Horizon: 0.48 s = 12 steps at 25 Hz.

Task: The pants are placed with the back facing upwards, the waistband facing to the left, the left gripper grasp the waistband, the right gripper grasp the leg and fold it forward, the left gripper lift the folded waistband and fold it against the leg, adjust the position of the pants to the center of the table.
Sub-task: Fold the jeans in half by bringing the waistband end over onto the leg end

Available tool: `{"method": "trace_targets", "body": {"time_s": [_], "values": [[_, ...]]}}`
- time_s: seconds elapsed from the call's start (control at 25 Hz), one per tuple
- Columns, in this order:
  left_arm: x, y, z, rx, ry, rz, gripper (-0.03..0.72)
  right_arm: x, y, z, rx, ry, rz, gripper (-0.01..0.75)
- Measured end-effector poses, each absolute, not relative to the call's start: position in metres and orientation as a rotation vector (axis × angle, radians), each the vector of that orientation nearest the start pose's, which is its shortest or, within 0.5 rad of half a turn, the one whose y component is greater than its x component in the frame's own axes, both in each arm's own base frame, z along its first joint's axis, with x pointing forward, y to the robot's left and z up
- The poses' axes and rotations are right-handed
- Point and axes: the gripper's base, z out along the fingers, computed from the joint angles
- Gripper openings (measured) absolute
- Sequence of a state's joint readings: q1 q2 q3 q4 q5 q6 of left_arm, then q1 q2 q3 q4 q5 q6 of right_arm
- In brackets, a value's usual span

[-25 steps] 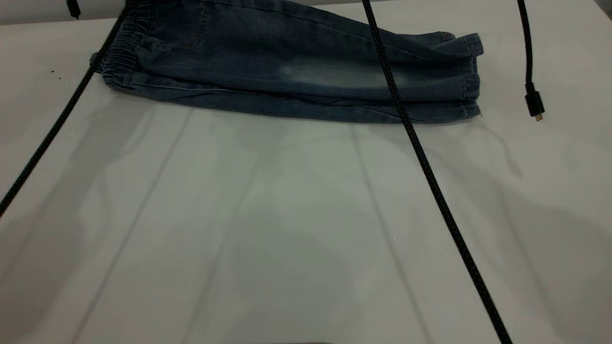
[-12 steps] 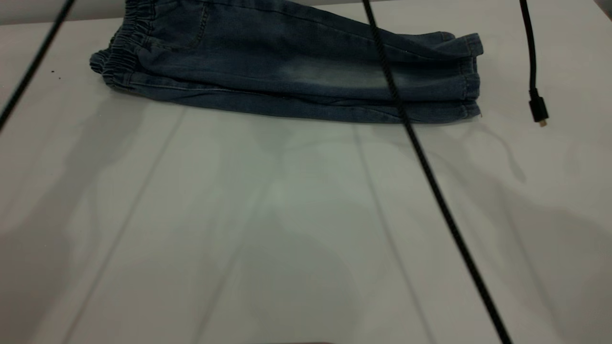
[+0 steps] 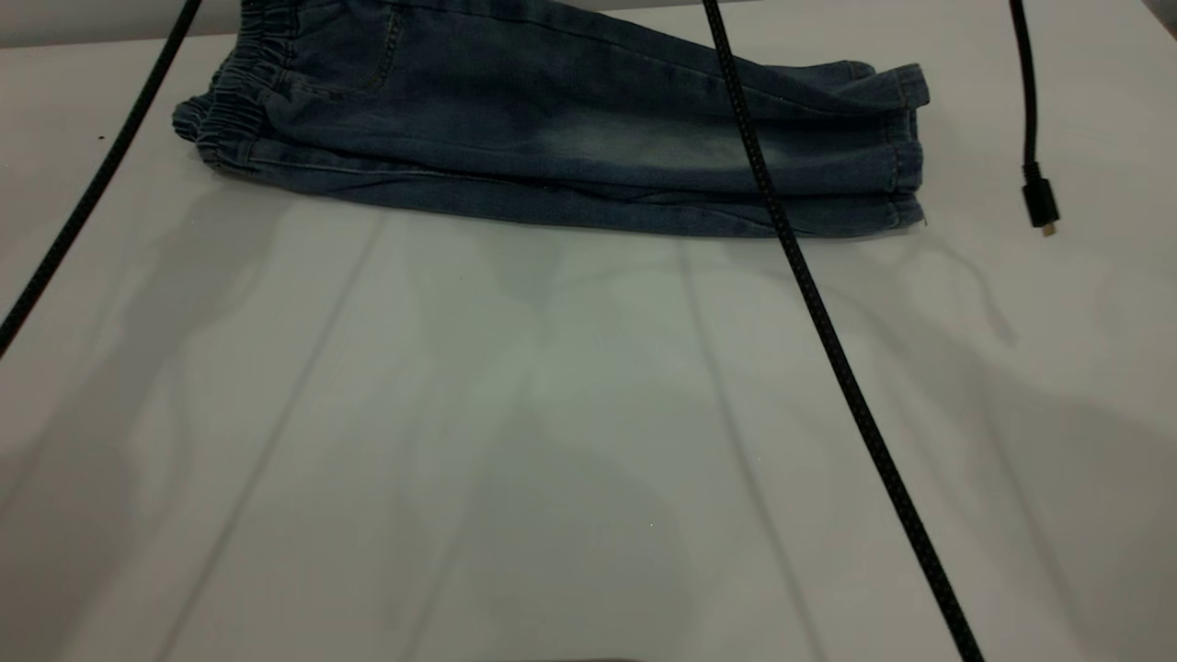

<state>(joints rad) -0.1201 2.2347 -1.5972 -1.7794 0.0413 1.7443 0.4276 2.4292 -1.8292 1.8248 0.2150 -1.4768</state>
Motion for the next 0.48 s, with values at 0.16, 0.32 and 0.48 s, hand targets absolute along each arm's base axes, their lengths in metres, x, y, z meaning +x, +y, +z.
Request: {"method": "trace_targets", "body": {"time_s": [0.16,0.32,0.48], "values": [[0.500,-0.082,0.166,0.102,2.093,-0.413,0.358,0.485,0.252,0.140,-0.238,2.070,0.912,0.465],[0.486,-0.101,0.164,0.281,2.152,-0.688,0.358,0.479,0.251,0.141,-0.291,2.097,1.076,0.465],[0.471,-0.089,0.154,0.394,2.357,-0.746,0.358,0.472,0.242,0.134,-0.388,2.210,1.129,0.465]]}}
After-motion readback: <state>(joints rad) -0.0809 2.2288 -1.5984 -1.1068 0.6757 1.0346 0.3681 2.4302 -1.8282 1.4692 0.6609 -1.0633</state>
